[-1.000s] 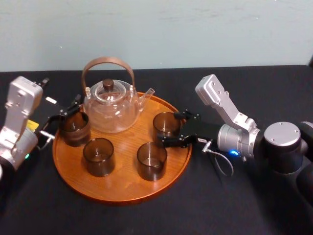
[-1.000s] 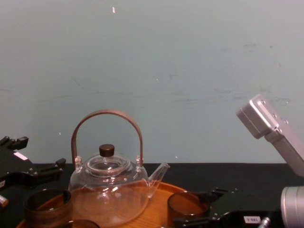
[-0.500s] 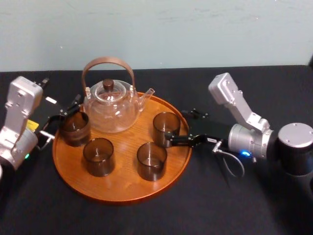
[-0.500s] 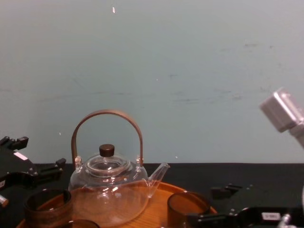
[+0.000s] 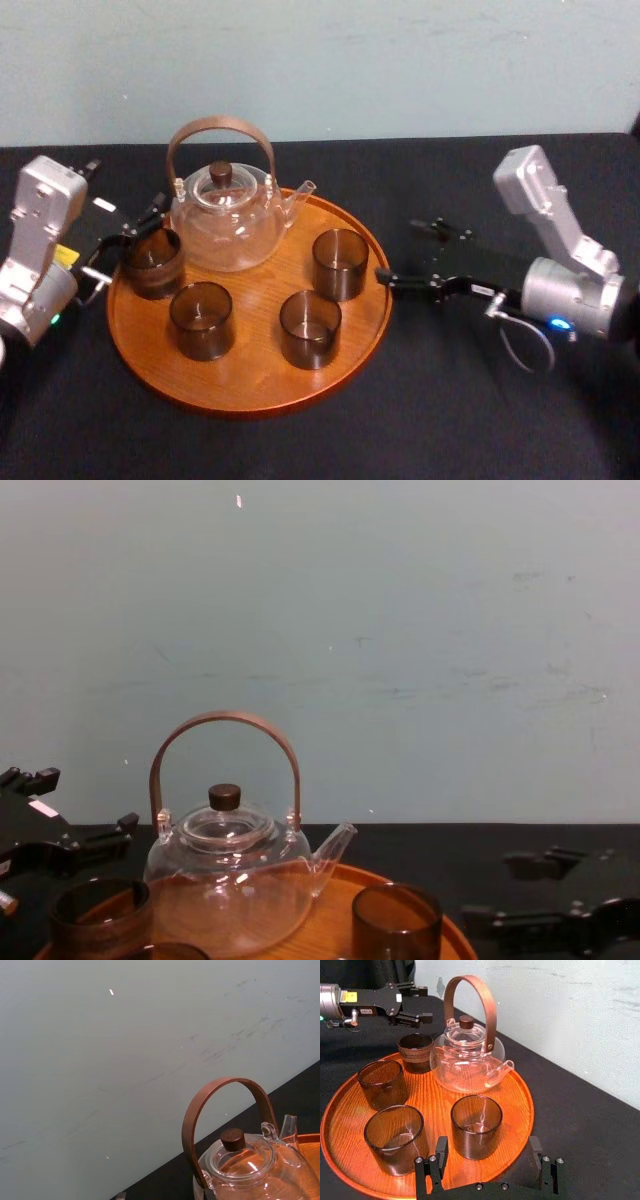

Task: Pick up the glass from the table and place it on the tray.

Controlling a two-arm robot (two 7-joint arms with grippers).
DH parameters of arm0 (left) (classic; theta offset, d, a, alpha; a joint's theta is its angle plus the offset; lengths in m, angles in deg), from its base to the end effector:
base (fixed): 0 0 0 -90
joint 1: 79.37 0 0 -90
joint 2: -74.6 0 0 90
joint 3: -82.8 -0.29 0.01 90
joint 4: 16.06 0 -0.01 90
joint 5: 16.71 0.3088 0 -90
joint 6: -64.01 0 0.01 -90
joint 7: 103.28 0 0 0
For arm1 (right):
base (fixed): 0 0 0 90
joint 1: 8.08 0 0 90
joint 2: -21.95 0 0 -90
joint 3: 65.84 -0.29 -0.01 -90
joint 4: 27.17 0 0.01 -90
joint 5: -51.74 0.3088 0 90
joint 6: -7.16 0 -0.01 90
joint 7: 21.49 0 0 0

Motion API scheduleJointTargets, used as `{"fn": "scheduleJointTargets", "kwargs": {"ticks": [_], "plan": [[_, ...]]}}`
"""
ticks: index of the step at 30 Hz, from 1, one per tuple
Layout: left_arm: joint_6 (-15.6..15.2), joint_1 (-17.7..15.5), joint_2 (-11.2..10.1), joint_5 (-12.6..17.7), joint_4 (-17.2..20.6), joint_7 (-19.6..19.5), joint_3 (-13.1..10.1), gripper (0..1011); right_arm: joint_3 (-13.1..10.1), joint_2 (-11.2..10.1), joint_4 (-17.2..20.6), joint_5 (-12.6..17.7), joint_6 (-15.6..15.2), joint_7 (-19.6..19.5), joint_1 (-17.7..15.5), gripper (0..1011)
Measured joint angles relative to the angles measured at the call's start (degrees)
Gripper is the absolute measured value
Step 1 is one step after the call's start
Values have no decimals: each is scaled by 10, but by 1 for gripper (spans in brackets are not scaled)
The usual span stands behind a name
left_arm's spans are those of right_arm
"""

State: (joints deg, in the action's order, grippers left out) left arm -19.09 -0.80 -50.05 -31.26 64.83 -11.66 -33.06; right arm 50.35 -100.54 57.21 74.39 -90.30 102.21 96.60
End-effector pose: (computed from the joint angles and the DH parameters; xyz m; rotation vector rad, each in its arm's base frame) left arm 0.3581 0.0828 -0.3023 0.3048 -0.2849 1.2481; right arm 0.3735 -0.0568 -0.2721 -0.3118 0.0322 -0.6581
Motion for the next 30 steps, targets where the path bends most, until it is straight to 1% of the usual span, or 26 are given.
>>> {"fn": "scheduleJointTargets", "kwargs": {"ticks": [3,5,9,12,15,22,24,25,27,30], "plan": [[0,0,0,0,0,0,0,1001,-9,-8,11,7,2,-4,-10,1002],[0,0,0,0,0,0,0,1001,-19,-15,20,14,5,-13,-19,1002],[0,0,0,0,0,0,0,1001,-37,-18,32,20,11,-39,-33,1002],[0,0,0,0,0,0,0,1001,-51,-16,39,19,21,-63,-44,1002],[0,0,0,0,0,0,0,1001,-70,-8,45,10,37,-96,-60,1003],[0,0,0,0,0,0,0,1002,-98,12,50,-9,66,-149,-86,1003],[0,0,0,0,0,0,0,1001,-107,23,48,-21,88,-168,-96,1003],[0,0,0,0,0,0,0,1001,-107,23,48,-21,88,-168,-96,1003],[0,0,0,0,0,0,0,1001,-113,31,42,-27,107,-172,-104,1003],[0,0,0,0,0,0,0,1001,-115,36,37,-30,115,-172,-108,1003]]}}
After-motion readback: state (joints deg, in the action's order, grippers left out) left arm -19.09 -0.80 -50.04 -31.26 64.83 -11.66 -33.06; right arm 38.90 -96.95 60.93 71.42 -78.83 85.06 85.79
